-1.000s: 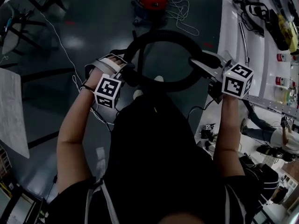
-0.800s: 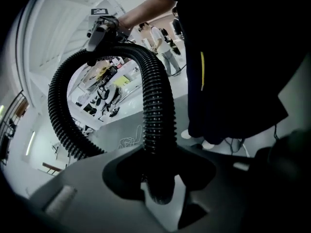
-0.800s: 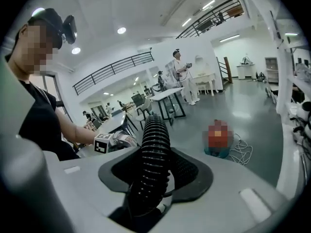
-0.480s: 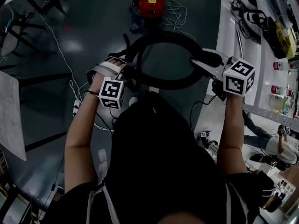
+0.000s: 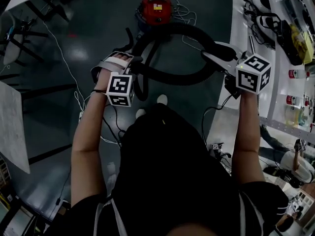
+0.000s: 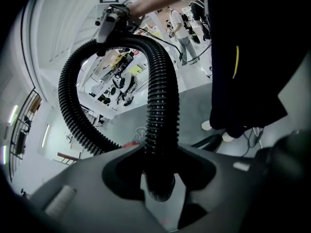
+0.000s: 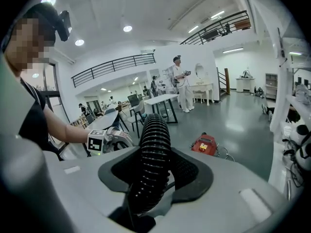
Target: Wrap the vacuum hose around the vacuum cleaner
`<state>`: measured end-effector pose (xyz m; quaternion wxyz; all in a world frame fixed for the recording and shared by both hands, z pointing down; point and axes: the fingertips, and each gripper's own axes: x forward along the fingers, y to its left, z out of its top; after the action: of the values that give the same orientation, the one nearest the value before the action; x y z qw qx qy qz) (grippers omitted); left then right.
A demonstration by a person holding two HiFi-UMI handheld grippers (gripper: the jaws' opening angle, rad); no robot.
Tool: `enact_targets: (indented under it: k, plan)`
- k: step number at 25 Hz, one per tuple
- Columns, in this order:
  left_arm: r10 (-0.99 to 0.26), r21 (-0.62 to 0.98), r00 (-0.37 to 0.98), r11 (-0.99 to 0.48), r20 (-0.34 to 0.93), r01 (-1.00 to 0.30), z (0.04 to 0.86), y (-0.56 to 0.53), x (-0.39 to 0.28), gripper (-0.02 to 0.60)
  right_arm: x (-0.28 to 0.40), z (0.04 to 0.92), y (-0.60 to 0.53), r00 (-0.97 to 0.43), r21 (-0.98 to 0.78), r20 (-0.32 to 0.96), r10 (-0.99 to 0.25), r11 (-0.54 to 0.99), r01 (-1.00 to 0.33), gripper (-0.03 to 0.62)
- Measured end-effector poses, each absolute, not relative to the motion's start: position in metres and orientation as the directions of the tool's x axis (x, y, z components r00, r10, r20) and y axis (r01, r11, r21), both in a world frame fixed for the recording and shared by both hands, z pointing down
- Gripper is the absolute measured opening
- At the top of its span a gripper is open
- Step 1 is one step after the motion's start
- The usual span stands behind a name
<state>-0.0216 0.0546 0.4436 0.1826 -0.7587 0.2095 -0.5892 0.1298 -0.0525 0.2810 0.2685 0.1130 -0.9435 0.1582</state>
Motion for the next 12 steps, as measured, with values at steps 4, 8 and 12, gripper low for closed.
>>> enact_targets:
  k: [4, 8, 12]
  plan:
    - [-0.538, -0.529, 0.207, -0.842, 0.817, -0.105, 0.437, 0.021, -0.016, 0.179, 0.140, 0.277, -0.086, -0.846, -0.251, 0.515, -0.137, 0.920, -0.301, 0.186]
    - [-0.555, -0.541, 0.177, -0.832, 0.813, -0.127, 0.435, -0.006, -0.010, 0.179, 0.146, 0.277, -0.115, -0.866, -0.264, 0.483, -0.132, 0.921, -0.288, 0.186]
    - [-0.568, -0.545, 0.164, -0.821, 0.806, -0.167, 0.438, -0.023, -0.002, 0.179, 0.151, 0.283, -0.139, -0.880, -0.299, 0.462, -0.111, 0.915, -0.272, 0.186]
